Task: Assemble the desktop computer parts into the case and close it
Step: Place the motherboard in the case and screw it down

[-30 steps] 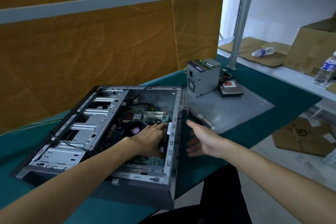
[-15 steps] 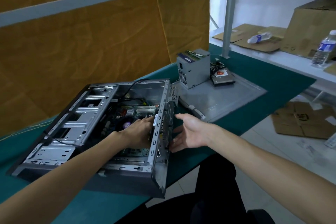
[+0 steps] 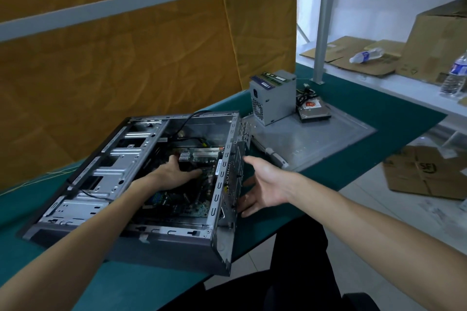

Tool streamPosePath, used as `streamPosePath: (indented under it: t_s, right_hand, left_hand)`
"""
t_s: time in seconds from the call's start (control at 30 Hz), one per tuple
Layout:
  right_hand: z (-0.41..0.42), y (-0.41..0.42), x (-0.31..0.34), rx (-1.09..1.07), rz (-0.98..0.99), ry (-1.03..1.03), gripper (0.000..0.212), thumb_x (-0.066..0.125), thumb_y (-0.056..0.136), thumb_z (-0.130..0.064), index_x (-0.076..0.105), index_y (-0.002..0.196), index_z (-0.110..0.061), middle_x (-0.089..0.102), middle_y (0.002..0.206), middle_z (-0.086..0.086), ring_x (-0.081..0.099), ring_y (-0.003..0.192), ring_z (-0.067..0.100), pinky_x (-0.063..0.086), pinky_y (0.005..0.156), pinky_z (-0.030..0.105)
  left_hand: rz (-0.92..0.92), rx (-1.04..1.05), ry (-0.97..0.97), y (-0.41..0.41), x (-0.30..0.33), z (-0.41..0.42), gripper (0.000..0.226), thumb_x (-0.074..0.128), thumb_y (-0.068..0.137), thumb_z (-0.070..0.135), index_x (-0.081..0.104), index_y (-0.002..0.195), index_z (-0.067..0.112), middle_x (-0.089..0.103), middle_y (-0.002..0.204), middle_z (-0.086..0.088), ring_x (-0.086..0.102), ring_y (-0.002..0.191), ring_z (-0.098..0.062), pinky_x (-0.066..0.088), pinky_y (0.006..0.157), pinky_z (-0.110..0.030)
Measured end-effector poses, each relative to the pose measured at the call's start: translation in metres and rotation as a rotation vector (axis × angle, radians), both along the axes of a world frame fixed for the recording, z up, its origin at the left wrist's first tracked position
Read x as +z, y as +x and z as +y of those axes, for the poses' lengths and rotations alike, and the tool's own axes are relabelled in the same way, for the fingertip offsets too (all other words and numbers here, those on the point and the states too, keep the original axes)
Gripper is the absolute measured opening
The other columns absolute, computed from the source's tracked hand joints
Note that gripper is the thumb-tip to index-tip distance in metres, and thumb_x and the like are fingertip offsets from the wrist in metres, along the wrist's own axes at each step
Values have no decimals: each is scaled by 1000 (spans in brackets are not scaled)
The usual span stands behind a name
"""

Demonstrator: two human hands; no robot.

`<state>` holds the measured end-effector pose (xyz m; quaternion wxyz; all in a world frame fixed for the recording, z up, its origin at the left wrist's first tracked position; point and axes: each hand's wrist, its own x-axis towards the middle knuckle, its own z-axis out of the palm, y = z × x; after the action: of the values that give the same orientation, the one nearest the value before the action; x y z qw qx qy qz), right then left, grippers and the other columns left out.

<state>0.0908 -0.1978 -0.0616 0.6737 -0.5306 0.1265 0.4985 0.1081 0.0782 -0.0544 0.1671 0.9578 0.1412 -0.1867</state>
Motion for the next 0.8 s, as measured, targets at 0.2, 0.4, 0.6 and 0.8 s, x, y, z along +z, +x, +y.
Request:
streamPosePath:
  t_s: [0.2,0.4,0.6,0.8]
  right_hand:
    - [3,-1,22,-348,-742,-415,26,47,106,-40,52,111,-15,66,102,9,70,93,26,58,89,47]
    - [44,35,73,-189,-1667,-556,12,58,100,-18,67,91,-18,68,78,-7,63,68,6,52,62,25]
    - [130,67,77,1125,-1364,-1108,24,55,97,-22,56,75,-13,61,80,5,52,60,21,41,53,31]
    - [147,88,50,1512,-1085,-1263,26,78,86,-36,64,78,-15,62,83,-2,63,77,23,54,65,37]
  left_hand:
    - [-49,-12,72,-2,4,-5,90,75,80,60,32,141,9,57,132,-17,59,117,-35,51,98,-46]
    - [-37,-33,86,6,7,7,108,76,79,63,23,152,5,49,145,-19,53,129,-35,49,102,-40]
    - [128,-288,173,28,13,17,122,56,83,80,-3,159,5,9,167,-18,29,150,-34,35,115,-41]
    - [51,-450,126,32,-12,23,73,52,92,66,35,137,11,36,152,-16,31,142,-37,37,109,-47]
